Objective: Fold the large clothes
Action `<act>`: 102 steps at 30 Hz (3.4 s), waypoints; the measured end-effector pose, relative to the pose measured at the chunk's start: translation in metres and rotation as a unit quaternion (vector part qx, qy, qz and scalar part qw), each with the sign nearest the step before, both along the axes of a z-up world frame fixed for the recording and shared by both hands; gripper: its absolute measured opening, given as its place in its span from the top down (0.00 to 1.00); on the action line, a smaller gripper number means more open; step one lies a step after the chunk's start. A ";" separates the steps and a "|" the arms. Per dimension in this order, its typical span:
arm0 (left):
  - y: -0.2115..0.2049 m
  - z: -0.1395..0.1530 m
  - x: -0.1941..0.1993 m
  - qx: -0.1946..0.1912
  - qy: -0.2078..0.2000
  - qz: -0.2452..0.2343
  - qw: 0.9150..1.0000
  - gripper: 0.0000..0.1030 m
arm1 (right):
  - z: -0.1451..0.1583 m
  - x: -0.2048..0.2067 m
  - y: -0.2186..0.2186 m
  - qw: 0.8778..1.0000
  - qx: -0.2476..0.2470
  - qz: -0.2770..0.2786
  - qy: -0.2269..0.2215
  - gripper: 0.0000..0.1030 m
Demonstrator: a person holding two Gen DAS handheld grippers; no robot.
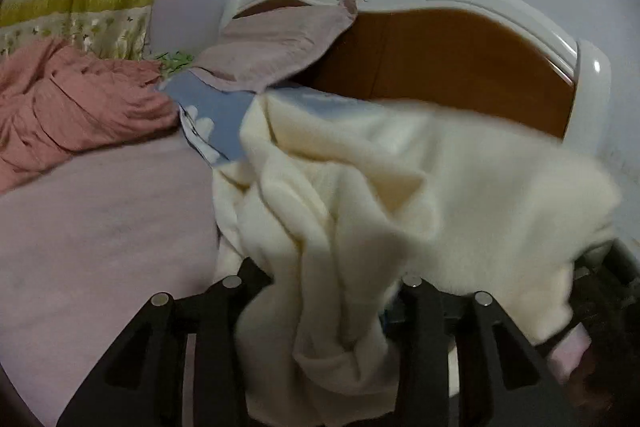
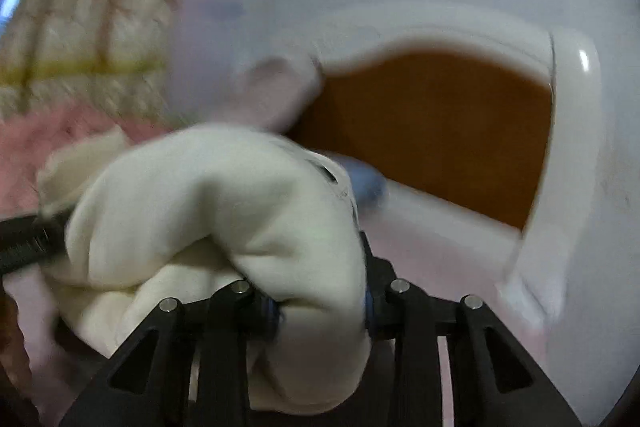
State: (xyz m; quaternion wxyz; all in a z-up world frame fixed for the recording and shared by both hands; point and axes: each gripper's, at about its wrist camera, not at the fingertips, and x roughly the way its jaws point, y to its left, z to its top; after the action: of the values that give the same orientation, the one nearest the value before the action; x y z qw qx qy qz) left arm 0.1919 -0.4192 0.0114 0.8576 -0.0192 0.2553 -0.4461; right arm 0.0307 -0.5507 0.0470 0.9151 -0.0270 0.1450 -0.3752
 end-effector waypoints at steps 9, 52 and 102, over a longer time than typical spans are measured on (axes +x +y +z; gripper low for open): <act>0.012 0.025 -0.023 0.042 -0.021 0.006 0.999 0.54 | 0.009 0.001 0.005 0.998 0.052 -0.008 0.025 0.59; 0.197 0.025 -0.123 -0.007 -0.225 0.218 0.950 0.00 | -0.019 -0.048 0.124 0.996 0.017 0.070 -0.057 0.00; 0.200 0.027 -0.131 0.006 -0.234 0.215 0.948 0.00 | -0.021 -0.049 0.126 0.996 0.019 0.070 -0.056 0.00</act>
State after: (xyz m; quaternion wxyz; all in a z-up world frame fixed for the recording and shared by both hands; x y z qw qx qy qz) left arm 0.0613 -0.2194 0.0379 0.9690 0.0362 0.0394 -0.2411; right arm -0.0184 -0.4248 0.0257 0.9463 0.0016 0.0987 -0.3079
